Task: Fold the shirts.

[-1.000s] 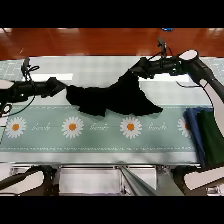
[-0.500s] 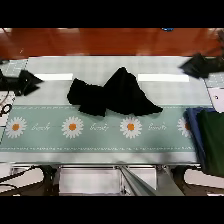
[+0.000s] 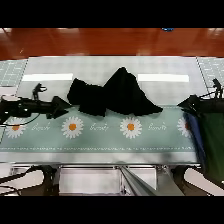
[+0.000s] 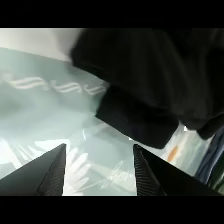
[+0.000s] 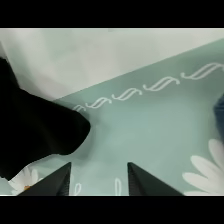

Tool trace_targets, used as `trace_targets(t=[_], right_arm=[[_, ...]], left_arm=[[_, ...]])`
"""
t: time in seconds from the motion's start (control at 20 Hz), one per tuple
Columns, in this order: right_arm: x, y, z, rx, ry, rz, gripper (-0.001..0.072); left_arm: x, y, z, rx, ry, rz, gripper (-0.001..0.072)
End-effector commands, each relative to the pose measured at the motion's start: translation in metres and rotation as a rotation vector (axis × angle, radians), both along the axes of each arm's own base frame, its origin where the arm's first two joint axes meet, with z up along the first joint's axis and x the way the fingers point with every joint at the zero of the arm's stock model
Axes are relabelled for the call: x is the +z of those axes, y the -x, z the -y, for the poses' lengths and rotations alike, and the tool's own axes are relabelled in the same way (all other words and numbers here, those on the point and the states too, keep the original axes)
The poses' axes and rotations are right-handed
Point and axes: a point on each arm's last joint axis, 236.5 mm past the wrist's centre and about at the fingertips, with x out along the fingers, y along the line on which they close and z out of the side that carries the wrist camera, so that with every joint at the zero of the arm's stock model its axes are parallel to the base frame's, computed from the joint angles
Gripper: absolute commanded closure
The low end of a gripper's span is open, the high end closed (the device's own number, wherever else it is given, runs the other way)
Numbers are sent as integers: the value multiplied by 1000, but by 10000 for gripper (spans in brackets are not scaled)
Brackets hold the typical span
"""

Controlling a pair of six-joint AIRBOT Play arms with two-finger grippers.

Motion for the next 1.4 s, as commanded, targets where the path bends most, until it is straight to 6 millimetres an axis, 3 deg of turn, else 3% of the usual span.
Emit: trace_targets(t=[0.0,0.3,0.5,0.55,0.65,0.75,0.8,1.0,1.2,1.35], right_arm=[[3,-1,-11,0,-53,32,312],[14,-4,-25,36,-110,72,312],[14,-4,-24,39,-106,76,313],[14,-5,-24,37,-104,77,313],[14,-4,-24,39,-106,75,313],[16,-5,-27,37,-123,79,313],[15,-4,-27,41,-120,75,313],[-17,19,-21,72,-98,-68,313],[-42,16,-45,113,-151,-134,313],[-52,-2,-58,118,-167,-119,313]], left_arm=[[-19,9,37,-73,-2,-44,200],[-25,-9,59,-104,4,-78,200],[-32,-6,76,-151,8,-100,202],[-34,-4,80,-165,7,-103,251],[-35,-3,84,-173,1,-99,566],[-36,-7,82,-161,-7,-91,586],[-35,-9,82,-162,-8,-84,690],[-22,-16,85,-191,7,-56,691],[-15,-16,88,-211,22,-52,691],[-12,-9,91,-241,40,-64,691]])
